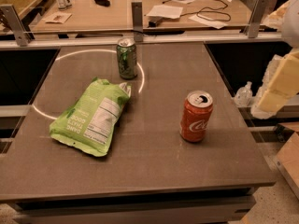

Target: Move coke can near green jalapeno chip bag

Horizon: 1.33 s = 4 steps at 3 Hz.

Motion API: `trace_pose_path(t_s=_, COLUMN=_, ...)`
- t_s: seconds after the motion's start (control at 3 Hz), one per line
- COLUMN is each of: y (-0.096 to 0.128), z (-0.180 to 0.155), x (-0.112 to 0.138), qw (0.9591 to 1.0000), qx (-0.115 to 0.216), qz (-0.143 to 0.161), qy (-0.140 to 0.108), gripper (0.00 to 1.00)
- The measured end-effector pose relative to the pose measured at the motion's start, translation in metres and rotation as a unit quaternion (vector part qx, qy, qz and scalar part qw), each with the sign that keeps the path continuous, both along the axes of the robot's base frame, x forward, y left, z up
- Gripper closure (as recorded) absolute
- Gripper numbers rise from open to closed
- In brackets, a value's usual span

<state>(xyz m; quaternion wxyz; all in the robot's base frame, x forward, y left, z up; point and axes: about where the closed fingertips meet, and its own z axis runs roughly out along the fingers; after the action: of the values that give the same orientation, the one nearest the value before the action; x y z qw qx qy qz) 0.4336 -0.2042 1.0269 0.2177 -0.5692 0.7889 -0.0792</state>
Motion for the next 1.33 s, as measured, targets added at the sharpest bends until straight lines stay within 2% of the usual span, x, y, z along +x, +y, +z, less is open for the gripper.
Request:
trace_pose_path(t_s=0.33, y=-0.008, z=0.000, x=0.006, qw=0.9966, qx=0.025, qz=-0.076, qy=0.020, gripper=0.00)
trace_pose_path(t_s=0.67, y=-0.017, z=-0.003, x=0.011, qw=0.9849, qx=0.070, qz=-0.155, qy=0.031, gripper=0.00)
trace_pose_path(t_s=1.0, y=-0.021, z=-0.015, x=0.015, qw=0.9673, qx=0.135, qz=-0.213, qy=0.024, gripper=0.00)
trace_pose_path(t_s=1.33, y=-0.019, z=-0.036, x=0.030, qw=0.9463, qx=0.203, qz=-0.251, qy=0.004, gripper=0.00)
